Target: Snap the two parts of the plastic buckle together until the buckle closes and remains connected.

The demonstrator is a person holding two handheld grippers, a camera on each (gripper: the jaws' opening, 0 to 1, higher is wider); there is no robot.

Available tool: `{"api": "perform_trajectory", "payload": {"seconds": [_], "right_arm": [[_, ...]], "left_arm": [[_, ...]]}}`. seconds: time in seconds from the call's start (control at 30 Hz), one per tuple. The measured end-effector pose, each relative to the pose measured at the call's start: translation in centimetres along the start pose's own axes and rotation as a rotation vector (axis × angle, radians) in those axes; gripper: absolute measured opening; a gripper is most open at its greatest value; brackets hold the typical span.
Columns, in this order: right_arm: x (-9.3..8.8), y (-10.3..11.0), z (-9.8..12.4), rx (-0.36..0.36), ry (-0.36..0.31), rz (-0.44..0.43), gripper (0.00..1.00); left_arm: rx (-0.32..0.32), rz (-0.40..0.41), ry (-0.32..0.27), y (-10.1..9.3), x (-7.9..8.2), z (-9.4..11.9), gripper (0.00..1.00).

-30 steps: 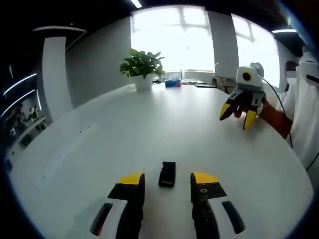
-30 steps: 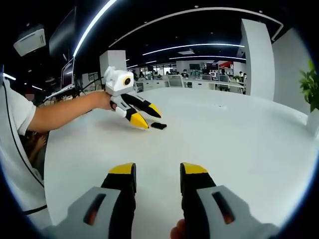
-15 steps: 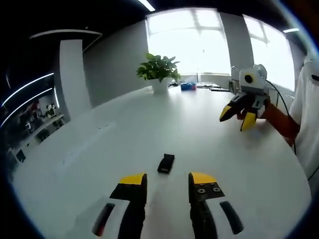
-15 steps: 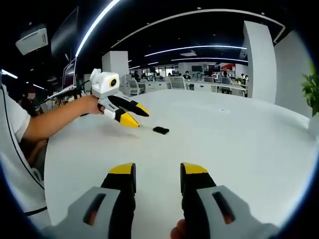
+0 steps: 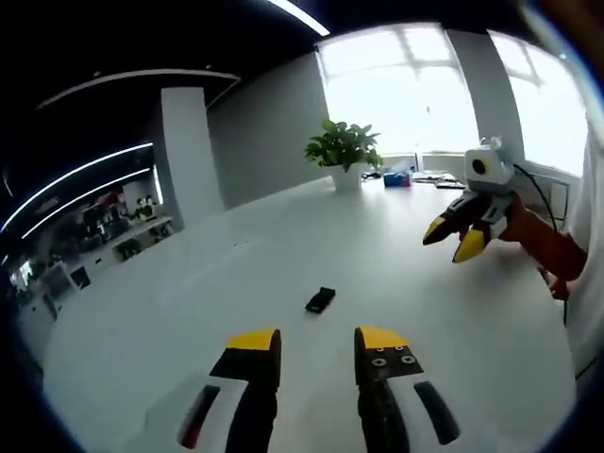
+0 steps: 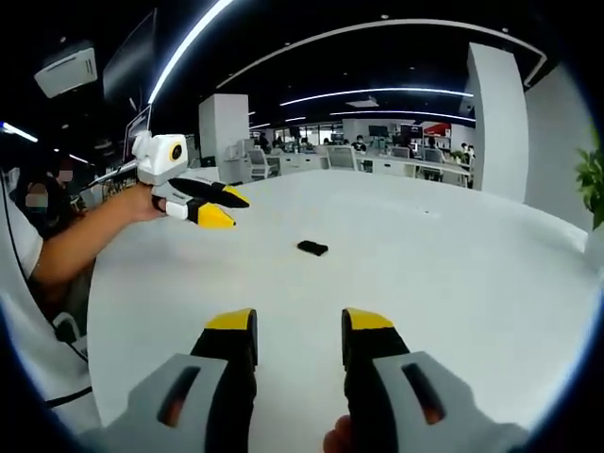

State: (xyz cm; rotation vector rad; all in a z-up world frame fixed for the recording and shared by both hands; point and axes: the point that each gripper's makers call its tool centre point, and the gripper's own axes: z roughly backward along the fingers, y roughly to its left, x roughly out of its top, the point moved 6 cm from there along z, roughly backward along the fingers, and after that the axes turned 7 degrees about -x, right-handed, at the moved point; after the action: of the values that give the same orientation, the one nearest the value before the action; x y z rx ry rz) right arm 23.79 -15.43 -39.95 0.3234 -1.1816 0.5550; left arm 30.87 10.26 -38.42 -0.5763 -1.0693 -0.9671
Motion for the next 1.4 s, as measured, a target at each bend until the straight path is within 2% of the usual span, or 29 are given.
{"api": "perform_trajectory", "payload": {"seconds": [0.17, 0.33, 0.43, 0.5, 0.53, 0.67, 0.87, 0.97, 1.23, 1.4], "right_arm": [[-0.1, 0.2, 0.5, -0.009, -0.004, -0.004, 0.35], [-0.2, 0.4, 1.0, -0.017, -0.007, -0.005, 0.35], [-0.2, 0.3, 1.3, -0.026, -0.009, -0.004, 0.35], [-0.3, 0.4, 1.6, -0.033, -0.011, -0.006, 0.35], [-0.3, 0.4, 1.7, -0.034, -0.012, -0.007, 0.35], [-0.5, 0.6, 2.1, -0.04, -0.012, -0.01, 0.35], [-0.7, 0.9, 2.7, -0.059, -0.009, -0.004, 0.35], [-0.8, 1.1, 3.1, -0.072, -0.009, 0.002, 0.35], [-1.0, 1.6, 4.0, -0.103, -0.019, 0.003, 0.35], [-1.2, 1.8, 4.7, -0.116, -0.027, -0.01, 0.35]], "left_arm": [[0.053, 0.026, -0.033, -1.1, -0.3, 1.5, 0.3], [0.087, 0.017, -0.03, -2.8, -0.6, 2.3, 0.3], [0.112, 0.037, -0.059, -3.5, -0.9, 2.9, 0.3], [0.178, 0.034, -0.041, -3.7, -1.5, 3.3, 0.31], [0.181, 0.036, -0.042, -4.1, -1.7, 3.4, 0.31], [0.21, 0.088, -0.079, -5.1, -2.0, 4.4, 0.3], [0.277, 0.141, -0.12, -6.0, -2.5, 5.6, 0.3], [0.331, 0.163, -0.117, -6.1, -3.1, 6.2, 0.31], [0.385, 0.201, -0.145, -7.0, -3.8, 7.5, 0.31], [0.426, 0.203, -0.139, -7.5, -4.2, 8.3, 0.31]]}}
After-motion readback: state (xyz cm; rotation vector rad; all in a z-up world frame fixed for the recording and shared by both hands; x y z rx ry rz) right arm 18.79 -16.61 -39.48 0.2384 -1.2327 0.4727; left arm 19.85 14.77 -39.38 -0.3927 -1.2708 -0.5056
